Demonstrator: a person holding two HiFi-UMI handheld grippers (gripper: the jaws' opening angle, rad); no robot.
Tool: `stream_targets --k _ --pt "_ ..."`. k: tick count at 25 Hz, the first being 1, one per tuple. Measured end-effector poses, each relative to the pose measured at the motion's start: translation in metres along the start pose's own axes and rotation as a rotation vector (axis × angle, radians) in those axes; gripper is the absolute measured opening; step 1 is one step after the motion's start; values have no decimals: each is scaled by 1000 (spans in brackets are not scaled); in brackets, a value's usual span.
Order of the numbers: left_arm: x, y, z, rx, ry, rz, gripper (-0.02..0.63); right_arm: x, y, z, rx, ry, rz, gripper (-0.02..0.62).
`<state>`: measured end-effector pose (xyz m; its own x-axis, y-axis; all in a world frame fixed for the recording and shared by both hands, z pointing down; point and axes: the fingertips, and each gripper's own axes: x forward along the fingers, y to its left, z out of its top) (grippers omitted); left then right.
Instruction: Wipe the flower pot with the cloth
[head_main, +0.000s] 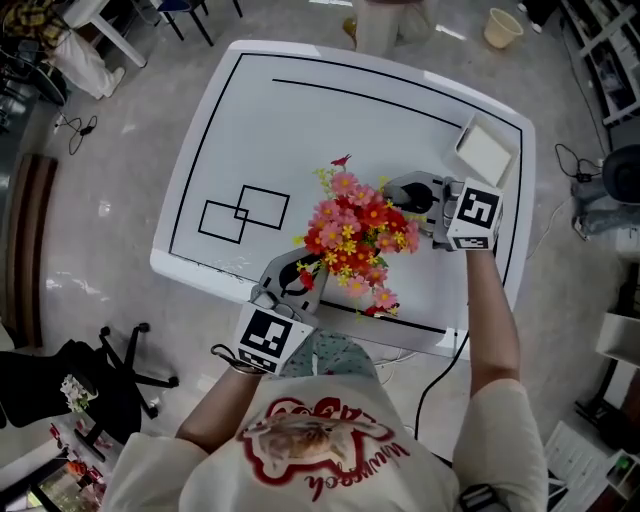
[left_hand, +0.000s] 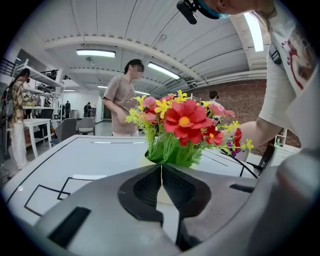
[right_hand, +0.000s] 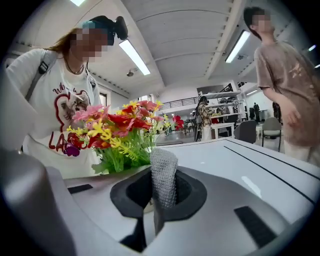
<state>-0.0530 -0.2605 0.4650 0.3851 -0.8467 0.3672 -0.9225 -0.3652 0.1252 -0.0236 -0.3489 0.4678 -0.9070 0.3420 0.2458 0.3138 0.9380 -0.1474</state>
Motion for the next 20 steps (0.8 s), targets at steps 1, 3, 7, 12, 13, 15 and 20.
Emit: stream_targets --k 1,3,7,12,13,15,20 --pt "0 0 0 1 1 0 3 -2 2 -1 4 -6 -13 26" --pt "1 -1 0 5 3 -2 3 -6 6 -2 8 -17 -44 26" --pt "1 -3 2 17 8 -14 3 -13 12 -1 -1 -24 -132 26" --pt "1 -5 1 18 10 -19 3 -20 23 -3 -12 -34 -229 26" --pt "1 -5 1 17 13 -21 3 -22 25 -3 -13 -42 -246 25" --pt "1 -5 -3 20 22 -27 3 -24 30 -4 -9 -57 -276 25" --pt "3 -3 -5 35 23 -56 3 -29 40 -7 -3 -69 -359 26"
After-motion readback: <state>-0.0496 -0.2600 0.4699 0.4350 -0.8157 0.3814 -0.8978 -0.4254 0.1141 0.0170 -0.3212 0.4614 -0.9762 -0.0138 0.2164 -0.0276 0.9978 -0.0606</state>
